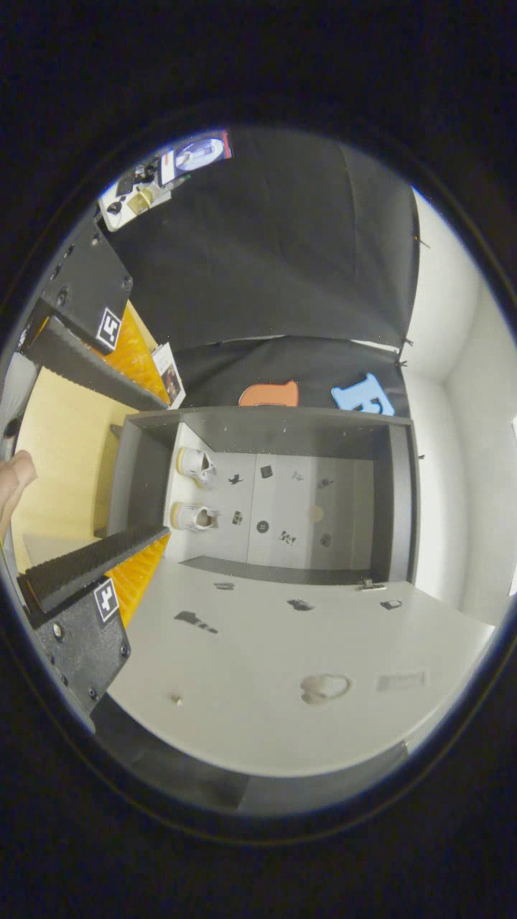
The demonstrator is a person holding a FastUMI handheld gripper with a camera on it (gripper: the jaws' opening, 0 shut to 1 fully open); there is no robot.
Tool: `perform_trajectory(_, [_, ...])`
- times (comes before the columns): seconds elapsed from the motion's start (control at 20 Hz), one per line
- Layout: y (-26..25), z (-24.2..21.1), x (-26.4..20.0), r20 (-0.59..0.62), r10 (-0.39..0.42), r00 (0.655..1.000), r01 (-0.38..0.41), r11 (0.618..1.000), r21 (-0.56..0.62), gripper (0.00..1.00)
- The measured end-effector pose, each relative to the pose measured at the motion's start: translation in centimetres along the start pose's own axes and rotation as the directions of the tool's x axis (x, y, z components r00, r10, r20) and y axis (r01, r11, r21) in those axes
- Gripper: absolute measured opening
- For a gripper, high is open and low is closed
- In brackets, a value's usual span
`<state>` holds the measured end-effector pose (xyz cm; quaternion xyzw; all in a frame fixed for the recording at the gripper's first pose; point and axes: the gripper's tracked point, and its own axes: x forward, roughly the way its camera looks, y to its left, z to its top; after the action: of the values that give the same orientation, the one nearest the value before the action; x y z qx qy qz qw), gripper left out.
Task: Open the shoe cabinet door, grab the shoes and put them into the shoe cabinet, then close the shoe cabinet door.
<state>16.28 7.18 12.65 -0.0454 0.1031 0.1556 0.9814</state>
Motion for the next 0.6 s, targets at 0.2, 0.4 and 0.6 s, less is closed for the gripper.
perform_trajectory(0.2, [-3.3,0.3,-6.2,0.090,-0.022,0.996,0.024,0.999,-0.029,1.00])
perform_trajectory(0.4, [-7.2,-0.4,-10.0,0.127,-0.058,0.990,0.062,0.998,-0.029,1.00])
perform_trajectory(0.6, [-13.2,0.0,-13.9,0.195,-0.153,0.969,0.166,0.985,-0.051,1.00])
